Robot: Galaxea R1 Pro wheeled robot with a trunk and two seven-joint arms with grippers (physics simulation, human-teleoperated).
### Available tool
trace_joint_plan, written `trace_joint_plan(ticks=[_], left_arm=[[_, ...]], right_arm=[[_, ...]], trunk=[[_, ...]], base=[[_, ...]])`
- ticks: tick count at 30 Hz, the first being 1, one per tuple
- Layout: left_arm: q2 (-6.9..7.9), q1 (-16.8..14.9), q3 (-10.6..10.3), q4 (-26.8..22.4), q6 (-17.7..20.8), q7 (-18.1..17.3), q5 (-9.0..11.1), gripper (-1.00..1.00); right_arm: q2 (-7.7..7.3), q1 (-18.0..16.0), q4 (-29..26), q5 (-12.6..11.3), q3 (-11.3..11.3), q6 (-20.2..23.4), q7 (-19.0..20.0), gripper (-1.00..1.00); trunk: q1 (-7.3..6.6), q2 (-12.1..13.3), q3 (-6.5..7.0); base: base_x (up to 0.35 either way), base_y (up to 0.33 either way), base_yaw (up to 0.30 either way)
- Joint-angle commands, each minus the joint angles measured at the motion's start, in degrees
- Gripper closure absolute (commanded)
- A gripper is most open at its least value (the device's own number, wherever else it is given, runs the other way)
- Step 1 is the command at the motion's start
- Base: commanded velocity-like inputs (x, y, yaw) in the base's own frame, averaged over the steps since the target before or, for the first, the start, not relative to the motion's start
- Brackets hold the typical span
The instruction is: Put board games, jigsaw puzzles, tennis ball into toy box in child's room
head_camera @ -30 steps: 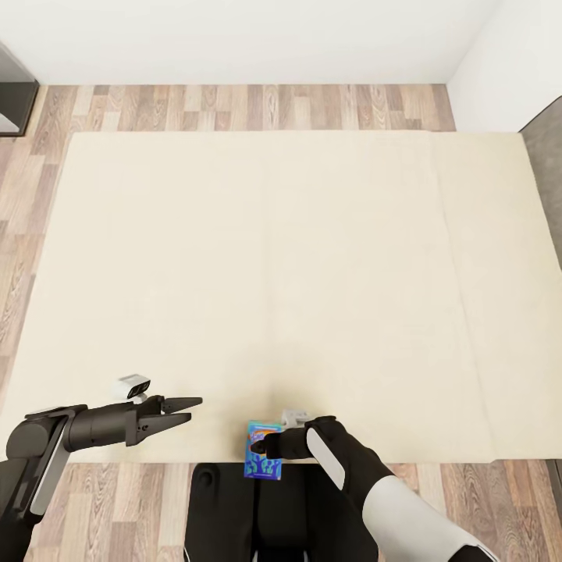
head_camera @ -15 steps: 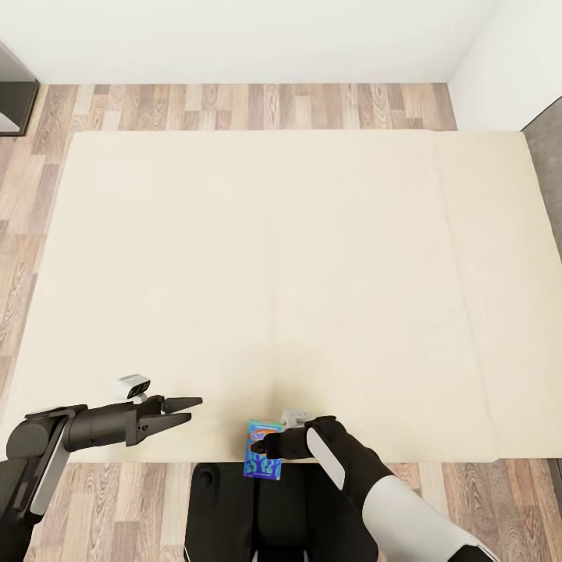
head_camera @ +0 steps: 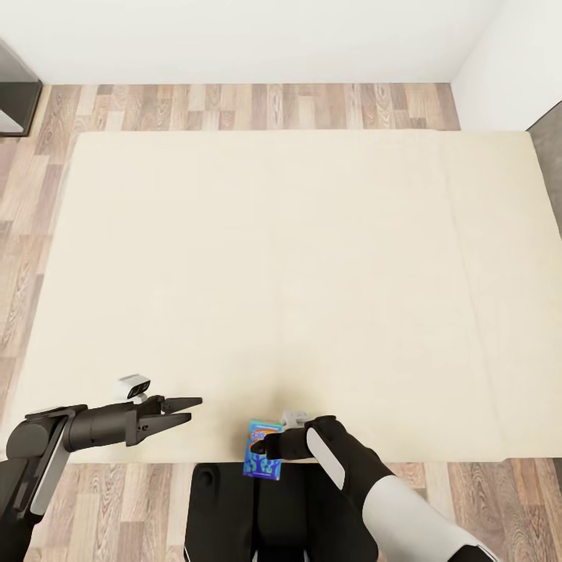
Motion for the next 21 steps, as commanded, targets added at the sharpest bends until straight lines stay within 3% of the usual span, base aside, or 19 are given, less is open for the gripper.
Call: trace_joint_plan(ticks=[1, 21], left_arm=[[0.02, -0.03, 0.0, -0.01, 0.64, -0.21, -0.02, -1.0], [0.02, -0.02, 0.0, -0.01, 0.61, -0.21, -0.02, -1.0]], right_arm=[[0.0, -0.01, -0.03, 0.19, 0.02, 0.2, 0.19, -1.0], [0.0, -0.02, -0.03, 0.18, 0.01, 0.12, 0.19, -1.0]], trunk=[[0.03, -0.09, -0.06], [0.03, -0.09, -0.06]], base=[[0.0, 0.139, 0.0], [0.0, 0.051, 0.0]])
